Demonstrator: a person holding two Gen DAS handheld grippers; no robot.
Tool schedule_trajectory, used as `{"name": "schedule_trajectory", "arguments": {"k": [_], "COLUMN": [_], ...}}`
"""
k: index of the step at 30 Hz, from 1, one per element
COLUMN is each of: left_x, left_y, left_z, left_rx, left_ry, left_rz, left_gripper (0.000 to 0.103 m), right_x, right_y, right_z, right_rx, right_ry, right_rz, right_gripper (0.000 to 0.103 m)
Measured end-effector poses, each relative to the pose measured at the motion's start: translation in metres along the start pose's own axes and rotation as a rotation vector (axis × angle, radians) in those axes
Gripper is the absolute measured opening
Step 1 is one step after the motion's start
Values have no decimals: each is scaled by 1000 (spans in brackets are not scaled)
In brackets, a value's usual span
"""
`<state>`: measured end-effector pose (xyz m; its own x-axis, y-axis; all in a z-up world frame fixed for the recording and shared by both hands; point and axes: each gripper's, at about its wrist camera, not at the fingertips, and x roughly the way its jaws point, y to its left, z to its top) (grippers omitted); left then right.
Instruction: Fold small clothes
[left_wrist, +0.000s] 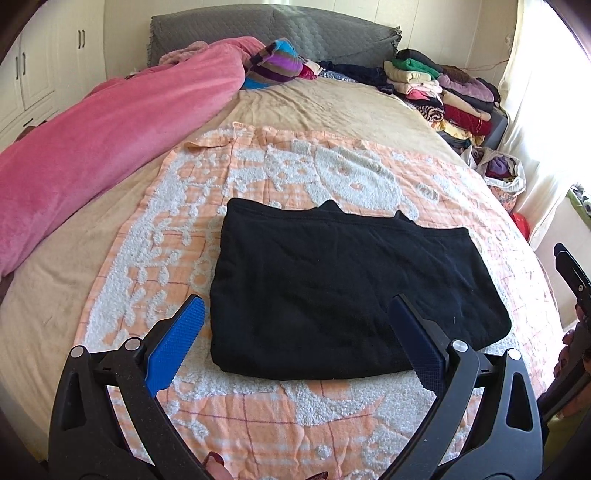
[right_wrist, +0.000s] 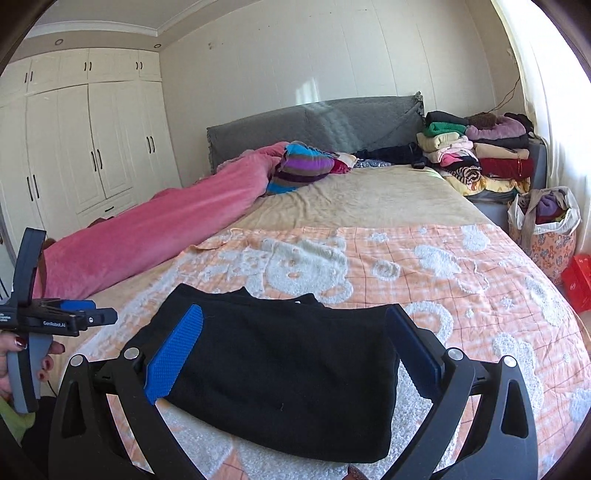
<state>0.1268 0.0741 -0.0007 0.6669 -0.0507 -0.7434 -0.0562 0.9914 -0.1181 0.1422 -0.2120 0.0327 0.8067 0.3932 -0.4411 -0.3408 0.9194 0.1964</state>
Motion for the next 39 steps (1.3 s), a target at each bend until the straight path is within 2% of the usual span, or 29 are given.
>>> {"name": "schedule_trajectory", "arguments": {"k": [10,18,30,39], "left_x": [-20,-31,-34,-28], "left_y": [15,35,84,118], "left_z": [5,9,11,8], "left_rx": [3,-40,-135,-202], "left_ry": [-57,-86,-99,-91], "left_rz": [43,39,80,85], "left_gripper": [93,93,93,93], "right_x": [-13,-10,18,41], "right_y": [37,75,122,158], "right_z": [22,33,22,7], "right_rx": [13,-37,-89,-148], "right_ry": [-15,-14,69,124], "right_rz": [96,141,171,186], "right_gripper": [98,98,98,99]}}
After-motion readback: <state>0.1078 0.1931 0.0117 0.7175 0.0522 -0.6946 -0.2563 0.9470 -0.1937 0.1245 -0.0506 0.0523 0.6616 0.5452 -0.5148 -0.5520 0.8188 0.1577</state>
